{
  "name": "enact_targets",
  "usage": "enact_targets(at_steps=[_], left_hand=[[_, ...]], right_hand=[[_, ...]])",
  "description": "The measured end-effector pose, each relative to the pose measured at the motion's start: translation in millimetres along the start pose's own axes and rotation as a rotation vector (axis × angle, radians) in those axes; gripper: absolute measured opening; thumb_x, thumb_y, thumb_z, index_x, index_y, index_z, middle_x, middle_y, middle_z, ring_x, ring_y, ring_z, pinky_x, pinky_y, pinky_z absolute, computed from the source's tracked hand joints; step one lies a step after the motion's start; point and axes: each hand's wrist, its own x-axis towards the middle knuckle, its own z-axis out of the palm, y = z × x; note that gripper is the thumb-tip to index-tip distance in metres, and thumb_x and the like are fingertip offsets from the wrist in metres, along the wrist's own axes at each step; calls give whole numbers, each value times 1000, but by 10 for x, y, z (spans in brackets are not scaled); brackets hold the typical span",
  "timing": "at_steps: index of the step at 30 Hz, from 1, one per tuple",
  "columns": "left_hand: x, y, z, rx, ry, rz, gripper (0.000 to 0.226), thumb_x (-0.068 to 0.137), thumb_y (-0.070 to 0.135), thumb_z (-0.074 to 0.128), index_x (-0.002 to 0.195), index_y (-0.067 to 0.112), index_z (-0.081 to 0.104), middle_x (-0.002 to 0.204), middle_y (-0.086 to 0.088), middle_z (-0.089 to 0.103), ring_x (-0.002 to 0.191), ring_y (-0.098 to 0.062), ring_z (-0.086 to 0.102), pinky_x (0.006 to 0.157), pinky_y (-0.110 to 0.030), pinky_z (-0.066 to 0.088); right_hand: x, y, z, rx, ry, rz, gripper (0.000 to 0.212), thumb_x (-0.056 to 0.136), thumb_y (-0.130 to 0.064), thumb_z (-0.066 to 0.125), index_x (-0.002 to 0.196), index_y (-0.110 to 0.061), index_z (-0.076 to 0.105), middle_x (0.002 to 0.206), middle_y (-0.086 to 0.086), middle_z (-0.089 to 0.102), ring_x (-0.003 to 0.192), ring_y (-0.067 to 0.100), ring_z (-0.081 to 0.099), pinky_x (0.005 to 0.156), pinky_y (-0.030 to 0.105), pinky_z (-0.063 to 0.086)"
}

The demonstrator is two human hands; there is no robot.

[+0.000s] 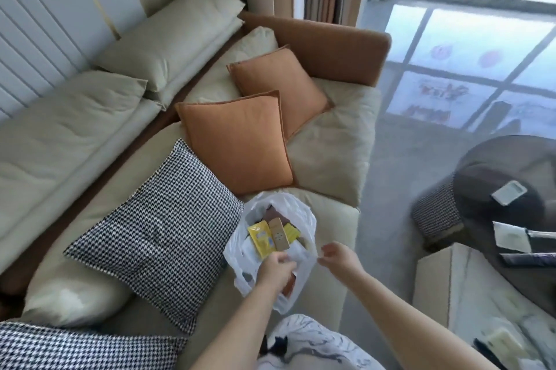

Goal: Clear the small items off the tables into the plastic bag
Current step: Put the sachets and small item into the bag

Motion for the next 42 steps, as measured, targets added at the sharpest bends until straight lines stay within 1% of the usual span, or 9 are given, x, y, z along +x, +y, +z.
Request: enact_targets(at_steps=[2,4,11,13,17,21,28,33,42], left_hand=[[-123,-10,142,126,-14,82,28,84,24,61,112,20,62,113,-3,66,105,-20,61,95,-32,48],[-222,-14,334,256,-52,156,35,85,27,62,118,16,62,117,-3,65,110,-20,59,97,-27,45],[-567,-32,1130,573,-272,274,36,90,28,58,121,10,59,122,-6,64,113,-18,58,84,-17,40],[-649,-39,1387,675,-321,308,36,92,30,56,122,10,59,124,-5,63,115,-17,57,88,-19,40],[-838,-71,1924,882,-410,405,35,93,33,53,122,13,59,125,-3,63,116,-15,57,84,-19,40],[-1023,-161,2502,1054,-494,466,36,92,38,52,120,18,63,124,0,64,117,-16,57,92,-22,42],[-1371,-461,3496,1215,-582,464,34,90,45,50,114,26,65,120,5,65,114,-15,58,94,-28,46],[-1498,-714,4187,1230,-624,458,33,92,44,49,114,24,64,119,5,65,111,-14,58,89,-27,46],[-1332,-1174,5104,1259,-666,393,36,93,40,50,120,19,62,121,0,65,108,-17,60,88,-29,50]], right_hand=[[-209,188,-35,-2,37,13,36,85,-20,62,119,-12,59,117,5,63,108,21,59,80,24,43],[-402,397,-68,-10,85,19,35,87,-21,60,121,-11,58,120,6,63,112,21,58,86,24,43],[-972,1326,-280,65,246,158,27,90,-26,54,112,-12,62,118,6,65,109,21,59,84,26,43],[-1117,1643,-354,123,285,213,26,91,-27,54,111,-13,62,116,6,65,107,20,60,80,25,43],[-1412,2285,-485,225,321,332,28,93,-27,51,116,-13,59,122,7,62,112,23,57,90,28,44],[-1735,2938,-566,312,371,447,23,93,-28,51,110,-15,59,117,7,63,108,24,57,83,28,43],[-2198,4052,-670,476,426,591,25,91,-25,52,109,-11,61,113,9,65,106,25,58,85,30,45],[-2345,4736,-695,565,429,663,26,91,-25,52,113,-15,61,117,6,64,110,23,57,90,30,44],[-2174,5686,-580,708,468,753,27,90,-24,55,115,-14,60,116,7,64,108,23,58,87,28,44]])
